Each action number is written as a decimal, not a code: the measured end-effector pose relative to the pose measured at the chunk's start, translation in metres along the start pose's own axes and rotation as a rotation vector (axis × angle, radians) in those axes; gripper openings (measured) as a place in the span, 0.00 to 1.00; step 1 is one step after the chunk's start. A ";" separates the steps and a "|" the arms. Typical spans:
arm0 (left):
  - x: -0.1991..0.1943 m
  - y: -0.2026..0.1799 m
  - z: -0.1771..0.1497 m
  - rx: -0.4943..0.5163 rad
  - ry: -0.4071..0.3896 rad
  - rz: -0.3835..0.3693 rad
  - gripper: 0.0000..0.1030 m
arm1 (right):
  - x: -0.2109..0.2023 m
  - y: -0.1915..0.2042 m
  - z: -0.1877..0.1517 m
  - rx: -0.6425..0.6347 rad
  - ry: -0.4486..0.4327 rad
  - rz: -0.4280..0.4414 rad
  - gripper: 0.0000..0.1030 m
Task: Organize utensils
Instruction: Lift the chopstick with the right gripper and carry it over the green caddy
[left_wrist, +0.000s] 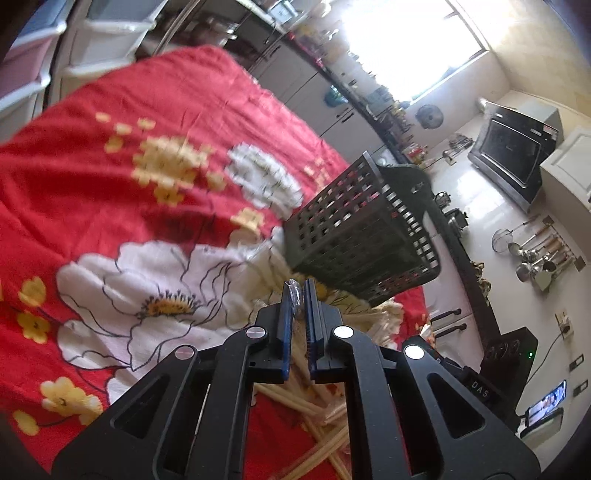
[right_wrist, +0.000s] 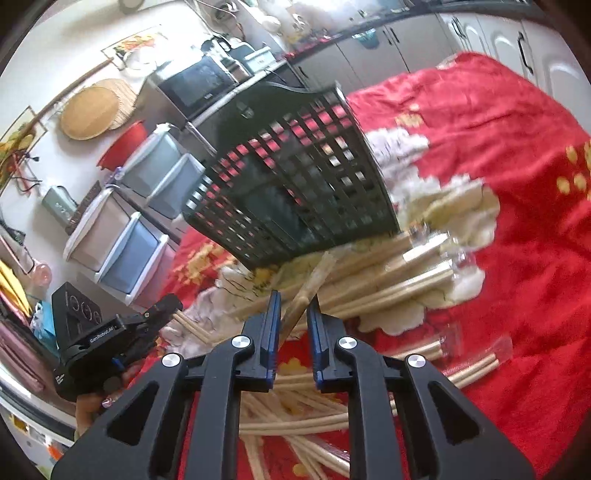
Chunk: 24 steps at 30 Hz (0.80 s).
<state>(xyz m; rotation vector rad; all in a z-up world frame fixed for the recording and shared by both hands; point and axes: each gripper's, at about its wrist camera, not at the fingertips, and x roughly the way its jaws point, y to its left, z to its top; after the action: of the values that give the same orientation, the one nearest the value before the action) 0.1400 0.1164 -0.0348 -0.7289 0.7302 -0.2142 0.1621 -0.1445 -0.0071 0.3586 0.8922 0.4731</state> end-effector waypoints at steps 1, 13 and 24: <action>-0.003 -0.002 0.002 0.007 -0.010 0.001 0.03 | -0.001 0.004 0.002 -0.007 -0.006 0.004 0.13; -0.039 -0.013 0.028 0.044 -0.130 0.016 0.03 | -0.027 0.034 0.025 -0.090 -0.077 0.063 0.08; -0.066 -0.048 0.037 0.134 -0.196 -0.048 0.03 | -0.050 0.054 0.044 -0.158 -0.118 0.090 0.06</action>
<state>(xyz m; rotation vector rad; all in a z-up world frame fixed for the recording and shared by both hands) 0.1199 0.1278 0.0517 -0.6307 0.5074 -0.2299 0.1578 -0.1302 0.0770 0.2799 0.7208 0.5959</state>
